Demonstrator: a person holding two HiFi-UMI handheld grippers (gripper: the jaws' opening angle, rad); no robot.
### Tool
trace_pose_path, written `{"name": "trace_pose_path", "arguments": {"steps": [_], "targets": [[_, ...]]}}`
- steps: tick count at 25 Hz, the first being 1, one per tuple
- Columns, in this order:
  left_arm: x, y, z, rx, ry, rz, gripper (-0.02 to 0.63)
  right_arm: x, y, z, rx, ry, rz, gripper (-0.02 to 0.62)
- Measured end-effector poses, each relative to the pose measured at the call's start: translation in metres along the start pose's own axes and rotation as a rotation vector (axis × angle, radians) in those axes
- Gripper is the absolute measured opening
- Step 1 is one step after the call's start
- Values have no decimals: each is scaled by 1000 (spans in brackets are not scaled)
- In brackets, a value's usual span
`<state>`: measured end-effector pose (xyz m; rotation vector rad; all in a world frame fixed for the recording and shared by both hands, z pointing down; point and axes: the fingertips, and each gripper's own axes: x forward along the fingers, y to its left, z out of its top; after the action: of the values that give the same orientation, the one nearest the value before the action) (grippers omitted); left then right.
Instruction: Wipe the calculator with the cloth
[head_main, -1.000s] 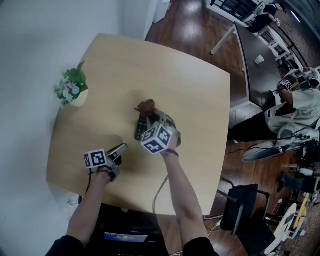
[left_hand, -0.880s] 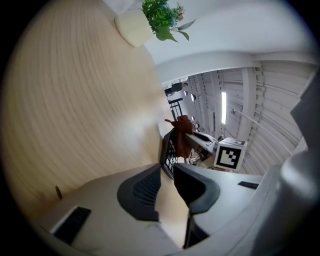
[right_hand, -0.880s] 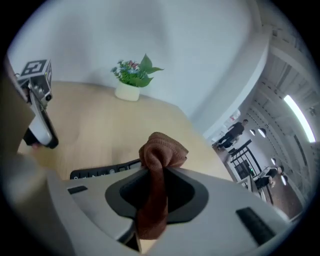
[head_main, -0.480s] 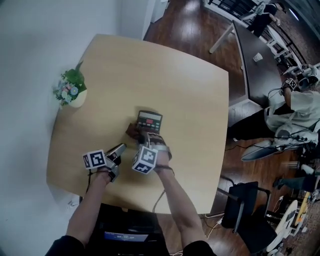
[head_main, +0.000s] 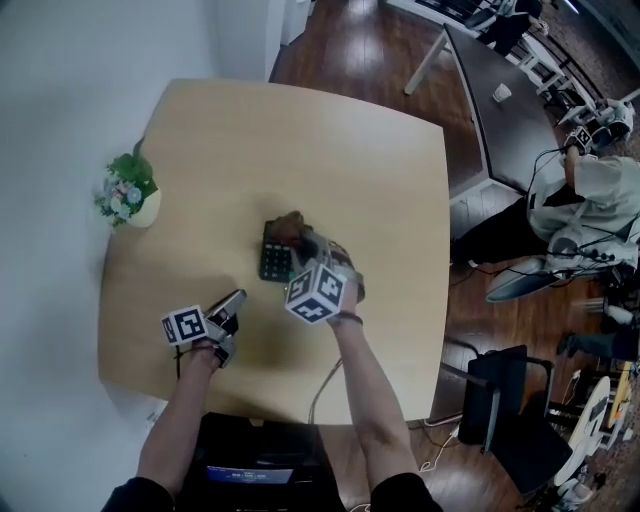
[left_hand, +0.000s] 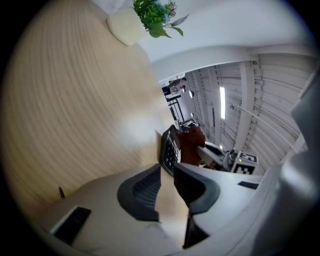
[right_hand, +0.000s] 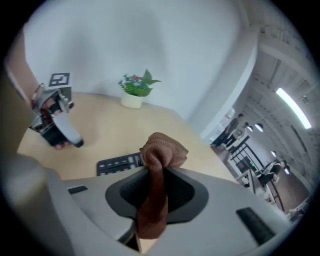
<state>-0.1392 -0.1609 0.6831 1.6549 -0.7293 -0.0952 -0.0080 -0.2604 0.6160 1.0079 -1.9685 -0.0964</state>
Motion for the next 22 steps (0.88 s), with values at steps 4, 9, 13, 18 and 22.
{"name": "trace_pose_path", "arguments": {"steps": [4,9,13,18,22], "targets": [[-2,6,-4,-37,-9,41,71,42,-24,-6,-13,57,-3,86],[-1,2,-1,-37,-19,15,71,46,22,-18,-136,96,66,86],[-2,1,1,-19,-20,9,69,23,68,-31,-210,99,105,86],[-1,0,2,-15,-18,4,69,-10,133,-56,-270,118,300,86],[-3,3,2,-17,-14,10,69,-20,108,-38,-77,51,348,86]]}}
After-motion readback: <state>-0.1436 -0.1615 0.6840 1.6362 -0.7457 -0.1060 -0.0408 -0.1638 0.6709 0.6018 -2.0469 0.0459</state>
